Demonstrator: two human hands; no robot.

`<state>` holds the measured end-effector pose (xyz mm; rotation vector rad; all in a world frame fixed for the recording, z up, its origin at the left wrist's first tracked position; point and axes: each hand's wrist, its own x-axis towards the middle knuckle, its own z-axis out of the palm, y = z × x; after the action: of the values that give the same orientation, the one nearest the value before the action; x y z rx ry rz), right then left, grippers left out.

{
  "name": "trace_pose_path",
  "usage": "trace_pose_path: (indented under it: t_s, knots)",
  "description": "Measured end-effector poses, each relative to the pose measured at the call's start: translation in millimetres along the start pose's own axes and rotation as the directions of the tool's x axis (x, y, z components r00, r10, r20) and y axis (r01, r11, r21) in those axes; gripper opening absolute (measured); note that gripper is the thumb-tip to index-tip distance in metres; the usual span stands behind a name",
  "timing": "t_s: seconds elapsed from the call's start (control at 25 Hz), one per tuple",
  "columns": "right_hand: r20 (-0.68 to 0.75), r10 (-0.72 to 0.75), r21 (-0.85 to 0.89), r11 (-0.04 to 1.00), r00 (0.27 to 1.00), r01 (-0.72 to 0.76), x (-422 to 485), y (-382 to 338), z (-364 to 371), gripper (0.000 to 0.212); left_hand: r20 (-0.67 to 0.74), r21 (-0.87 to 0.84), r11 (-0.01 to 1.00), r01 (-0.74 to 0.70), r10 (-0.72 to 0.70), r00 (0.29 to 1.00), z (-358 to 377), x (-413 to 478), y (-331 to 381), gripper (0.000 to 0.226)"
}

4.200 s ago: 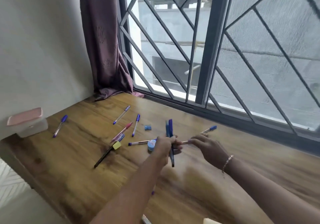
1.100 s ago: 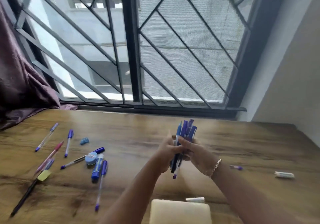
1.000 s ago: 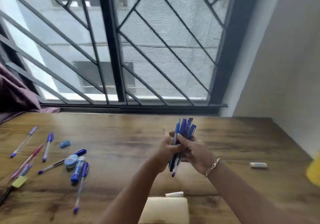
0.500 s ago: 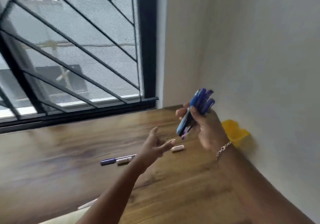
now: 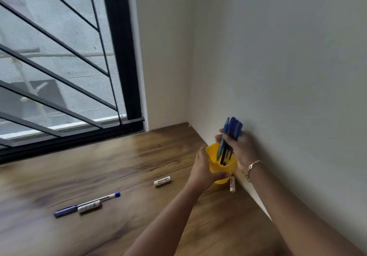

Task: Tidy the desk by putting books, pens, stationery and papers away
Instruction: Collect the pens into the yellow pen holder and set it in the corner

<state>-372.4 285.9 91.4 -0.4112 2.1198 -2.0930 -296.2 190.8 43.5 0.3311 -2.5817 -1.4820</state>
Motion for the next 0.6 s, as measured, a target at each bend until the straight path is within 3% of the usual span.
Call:
trace_pose_path:
  t_s: [0.16,0.4,0.48,0.6]
  knots:
    - [0.009,0.041,-0.095,0.995,0.999,-0.04,4,10,-3,0.023,-0.08,-0.104,0.994,0.043,-0.051,0.996,15,12,-1,0.098]
    - [0.04,-0.082,-0.203,0.975,0.996,0.089,1,0,7,0.033,-0.171,-0.161,0.987,-0.002,-0.026,0.985,4,-4,-2,0.089]
    - [0.111,-0.131,-0.223,0.963,0.985,0.153,-3,-11,16,0.054,-0.214,-0.17,0.985,-0.003,-0.034,0.976,-9,-12,-4,0.09]
    - [0.221,-0.178,-0.198,0.954,0.959,0.223,-13,-28,40,0.115,-0.302,-0.172,0.985,0.016,-0.068,0.951,-41,-29,-15,0.092]
